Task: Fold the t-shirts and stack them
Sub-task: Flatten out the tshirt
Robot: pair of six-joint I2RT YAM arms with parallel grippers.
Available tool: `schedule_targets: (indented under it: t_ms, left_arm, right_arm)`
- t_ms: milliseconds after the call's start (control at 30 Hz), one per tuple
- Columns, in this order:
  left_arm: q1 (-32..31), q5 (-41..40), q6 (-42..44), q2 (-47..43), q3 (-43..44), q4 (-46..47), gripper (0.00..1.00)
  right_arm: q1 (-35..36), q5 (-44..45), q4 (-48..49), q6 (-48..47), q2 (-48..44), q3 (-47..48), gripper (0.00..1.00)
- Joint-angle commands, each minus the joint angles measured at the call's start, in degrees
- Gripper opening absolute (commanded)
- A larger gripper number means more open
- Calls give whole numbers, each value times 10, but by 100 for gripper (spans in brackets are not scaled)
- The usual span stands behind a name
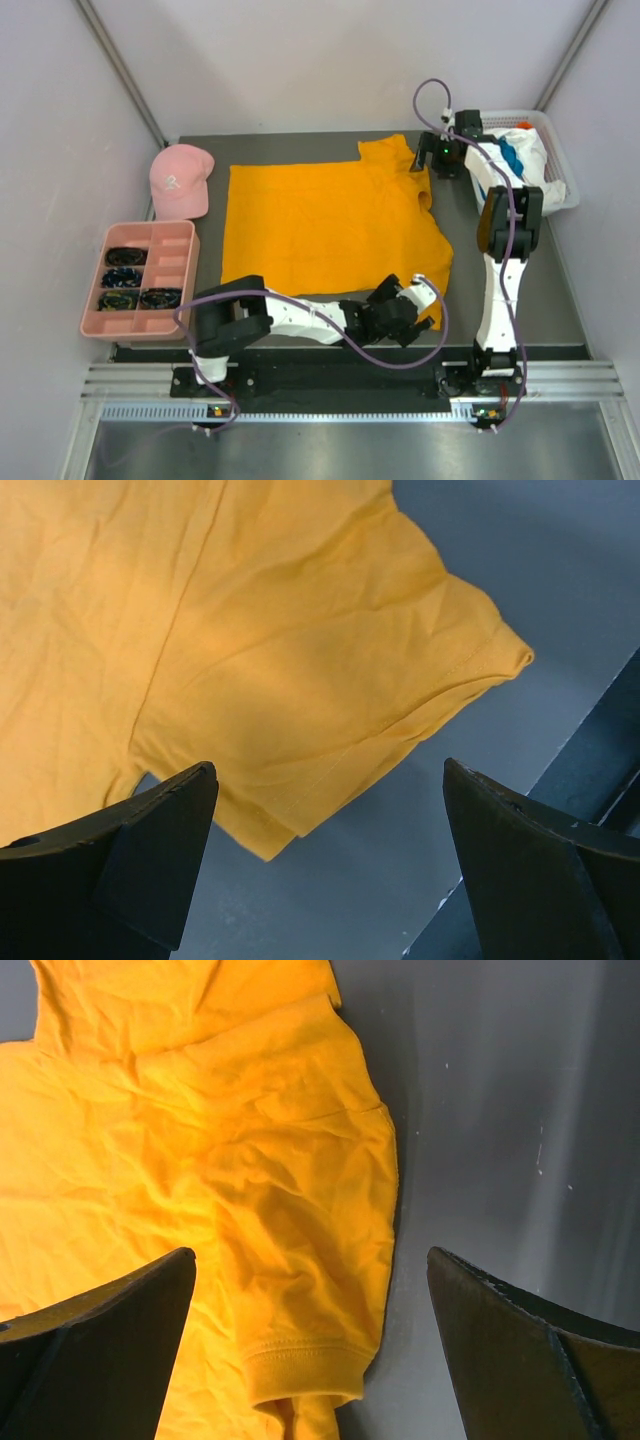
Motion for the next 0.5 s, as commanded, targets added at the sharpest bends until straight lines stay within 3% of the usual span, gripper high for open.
schedule_targets:
  t_ms: [0,300,400,433,467]
  left_arm:
    - [-2,16,12,21,22,54,99]
    - [-2,32,-5,63,26,68,88]
    - [-2,38,-14,69,27,70,79]
    - [-2,42,-19,70,27,70,69]
    - [-1,44,-20,71,27,69,66]
  right_arm:
    - [-4,-7,-7,-12,16,39,99]
    - [-4,-6,-12,-14,26,45,99]
    - [-4,-4,-13,-15,28,45,99]
    - [-4,-4,-12,-15,29,45,99]
    - [-4,-4,-12,-15,29,45,99]
